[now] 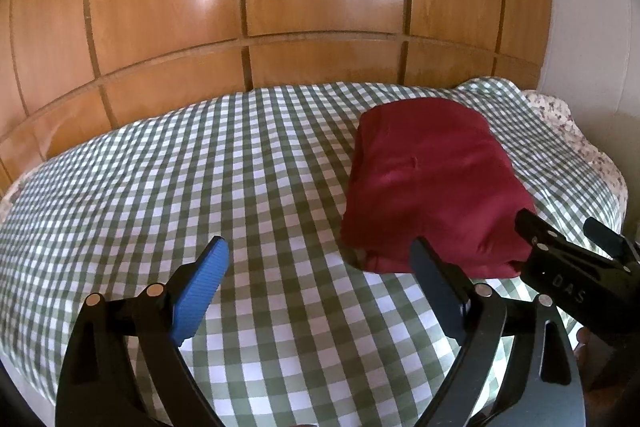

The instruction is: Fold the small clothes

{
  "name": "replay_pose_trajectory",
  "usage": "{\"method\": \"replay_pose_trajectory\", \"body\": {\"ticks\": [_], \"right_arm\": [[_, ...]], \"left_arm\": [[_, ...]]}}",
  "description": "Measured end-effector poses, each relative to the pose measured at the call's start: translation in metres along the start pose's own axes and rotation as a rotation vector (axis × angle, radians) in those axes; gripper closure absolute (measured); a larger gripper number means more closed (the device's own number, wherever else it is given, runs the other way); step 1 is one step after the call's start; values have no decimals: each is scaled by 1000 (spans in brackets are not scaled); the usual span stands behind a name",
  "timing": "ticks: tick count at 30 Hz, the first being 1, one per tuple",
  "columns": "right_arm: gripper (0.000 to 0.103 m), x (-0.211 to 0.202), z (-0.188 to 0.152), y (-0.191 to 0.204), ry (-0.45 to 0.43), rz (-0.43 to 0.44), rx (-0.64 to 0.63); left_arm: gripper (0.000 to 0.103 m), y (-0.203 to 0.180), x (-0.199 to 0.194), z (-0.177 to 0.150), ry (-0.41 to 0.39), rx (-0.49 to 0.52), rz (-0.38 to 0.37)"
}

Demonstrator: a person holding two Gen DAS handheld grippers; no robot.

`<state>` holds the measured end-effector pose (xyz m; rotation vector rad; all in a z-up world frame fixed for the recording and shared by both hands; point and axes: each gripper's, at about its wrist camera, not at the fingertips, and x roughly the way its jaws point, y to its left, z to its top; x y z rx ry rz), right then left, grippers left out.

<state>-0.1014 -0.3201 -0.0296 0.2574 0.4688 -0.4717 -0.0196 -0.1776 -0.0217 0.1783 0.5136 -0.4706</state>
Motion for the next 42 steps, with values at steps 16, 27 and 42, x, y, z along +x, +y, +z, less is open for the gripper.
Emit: {"method": "replay_pose_trajectory", "body": {"ticks": [16,27,42], "right_arm": [[2,-11,5,-5,-32,-35,-8],[2,-22,1,3,-62,-40,-45],[2,-9,-3,6,-51,-24,-41]], "left_arm": [[10,-9,-5,-2,5,12,-20],[6,-5,-14,1,-21,-5,-41],[6,-5,-13,2,-13,-5,-37]]}}
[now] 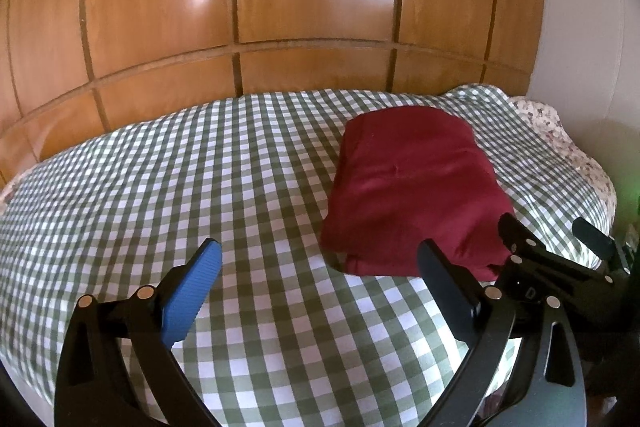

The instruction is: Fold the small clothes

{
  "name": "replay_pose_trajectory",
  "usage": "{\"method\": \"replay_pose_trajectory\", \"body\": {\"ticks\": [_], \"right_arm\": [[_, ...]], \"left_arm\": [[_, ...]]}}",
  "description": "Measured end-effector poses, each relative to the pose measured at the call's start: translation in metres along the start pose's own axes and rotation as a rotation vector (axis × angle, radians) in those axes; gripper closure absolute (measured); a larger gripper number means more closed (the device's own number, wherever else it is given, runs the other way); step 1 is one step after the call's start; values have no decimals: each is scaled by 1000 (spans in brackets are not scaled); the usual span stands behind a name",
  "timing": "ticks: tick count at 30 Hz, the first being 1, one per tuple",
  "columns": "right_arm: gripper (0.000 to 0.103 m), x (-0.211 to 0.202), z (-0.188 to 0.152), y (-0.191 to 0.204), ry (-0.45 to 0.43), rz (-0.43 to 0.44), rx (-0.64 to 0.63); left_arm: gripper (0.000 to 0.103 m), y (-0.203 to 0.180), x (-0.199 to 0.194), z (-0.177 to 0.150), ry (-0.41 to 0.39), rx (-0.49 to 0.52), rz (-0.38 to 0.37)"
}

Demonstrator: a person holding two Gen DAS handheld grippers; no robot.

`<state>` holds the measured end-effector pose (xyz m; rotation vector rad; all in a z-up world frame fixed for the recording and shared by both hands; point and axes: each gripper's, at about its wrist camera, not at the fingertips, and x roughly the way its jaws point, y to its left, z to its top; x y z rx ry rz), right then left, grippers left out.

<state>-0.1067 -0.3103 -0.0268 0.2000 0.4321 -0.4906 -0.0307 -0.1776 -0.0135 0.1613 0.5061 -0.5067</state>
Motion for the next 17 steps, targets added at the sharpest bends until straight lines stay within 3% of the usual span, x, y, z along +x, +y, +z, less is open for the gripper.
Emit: {"method": "replay_pose_trajectory", "body": {"ticks": [7,17], "right_arm": [[2,16,-1,3,35,16,-6],[2,38,24,-31,41,35,91]], "left_arm": [[6,7,14,3,4,-23,25],[6,17,45,-2,105,-55,62]]}}
